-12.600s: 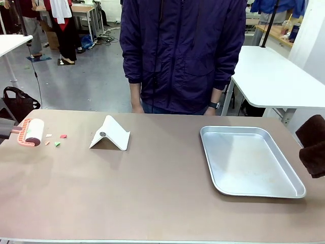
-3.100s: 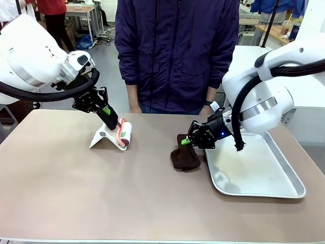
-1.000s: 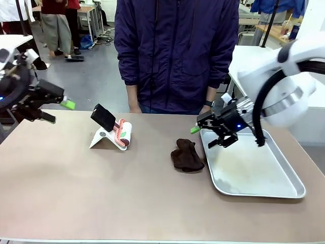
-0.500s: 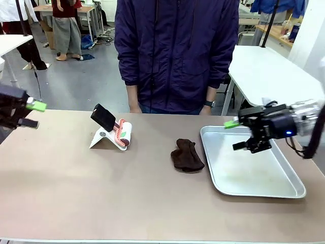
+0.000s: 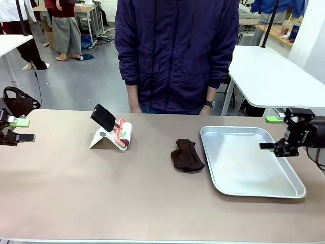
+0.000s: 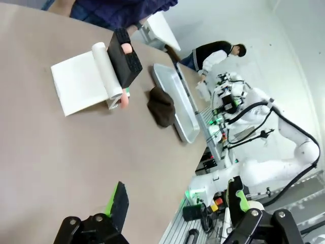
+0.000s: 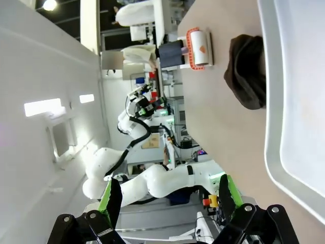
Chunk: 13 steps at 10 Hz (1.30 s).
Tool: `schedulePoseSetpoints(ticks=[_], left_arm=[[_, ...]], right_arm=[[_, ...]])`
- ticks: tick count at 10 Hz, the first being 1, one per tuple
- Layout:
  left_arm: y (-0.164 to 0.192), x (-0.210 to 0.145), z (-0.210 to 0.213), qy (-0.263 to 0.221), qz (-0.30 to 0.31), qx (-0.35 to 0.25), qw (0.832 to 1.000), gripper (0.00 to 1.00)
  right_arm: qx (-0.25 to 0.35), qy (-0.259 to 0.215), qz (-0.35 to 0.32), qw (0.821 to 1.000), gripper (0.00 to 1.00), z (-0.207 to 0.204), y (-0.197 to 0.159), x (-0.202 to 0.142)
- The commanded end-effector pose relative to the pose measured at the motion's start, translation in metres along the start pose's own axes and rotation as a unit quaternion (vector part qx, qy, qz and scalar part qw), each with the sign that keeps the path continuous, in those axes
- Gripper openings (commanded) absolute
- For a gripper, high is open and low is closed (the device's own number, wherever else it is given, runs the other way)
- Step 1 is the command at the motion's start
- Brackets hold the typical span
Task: Clean the surface of the table.
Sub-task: Return the Lint Roller and towel to their original positions.
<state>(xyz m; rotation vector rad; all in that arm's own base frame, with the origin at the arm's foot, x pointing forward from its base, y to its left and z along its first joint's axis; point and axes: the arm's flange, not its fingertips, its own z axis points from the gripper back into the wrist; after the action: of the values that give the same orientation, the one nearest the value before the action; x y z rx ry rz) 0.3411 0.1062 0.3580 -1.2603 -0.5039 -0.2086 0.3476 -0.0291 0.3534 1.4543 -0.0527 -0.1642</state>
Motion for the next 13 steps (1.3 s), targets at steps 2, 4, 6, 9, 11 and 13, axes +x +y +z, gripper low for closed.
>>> schedulePoseSetpoints(ticks=[2,4,6,9,11,13], left_arm=[[0.004,0.014,-0.015,-0.06,0.008,-0.006,0.998,1.0],[0.005,0.004,-0.004,-0.028,0.008,-0.01,1.0,1.0],[0.005,0.004,-0.004,-0.028,0.008,-0.01,1.0,1.0],[0.005,0.004,-0.004,-0.028,0.008,-0.01,1.0,1.0],[0.005,0.004,-0.004,-0.028,0.008,-0.01,1.0,1.0],[0.005,0.004,-0.004,-0.028,0.008,-0.01,1.0,1.0]], right_arm=[[-0.024,-0.026,0.006,0.999,1.0,-0.005,-0.015,-0.005],[0.003,0.0,-0.002,1.0,1.0,0.003,-0.01,0.0],[0.003,0.0,-0.002,1.0,1.0,0.003,-0.01,0.0],[0.003,0.0,-0.002,1.0,1.0,0.003,-0.01,0.0],[0.003,0.0,-0.002,1.0,1.0,0.003,-0.01,0.0],[0.003,0.0,-0.002,1.0,1.0,0.003,-0.01,0.0]])
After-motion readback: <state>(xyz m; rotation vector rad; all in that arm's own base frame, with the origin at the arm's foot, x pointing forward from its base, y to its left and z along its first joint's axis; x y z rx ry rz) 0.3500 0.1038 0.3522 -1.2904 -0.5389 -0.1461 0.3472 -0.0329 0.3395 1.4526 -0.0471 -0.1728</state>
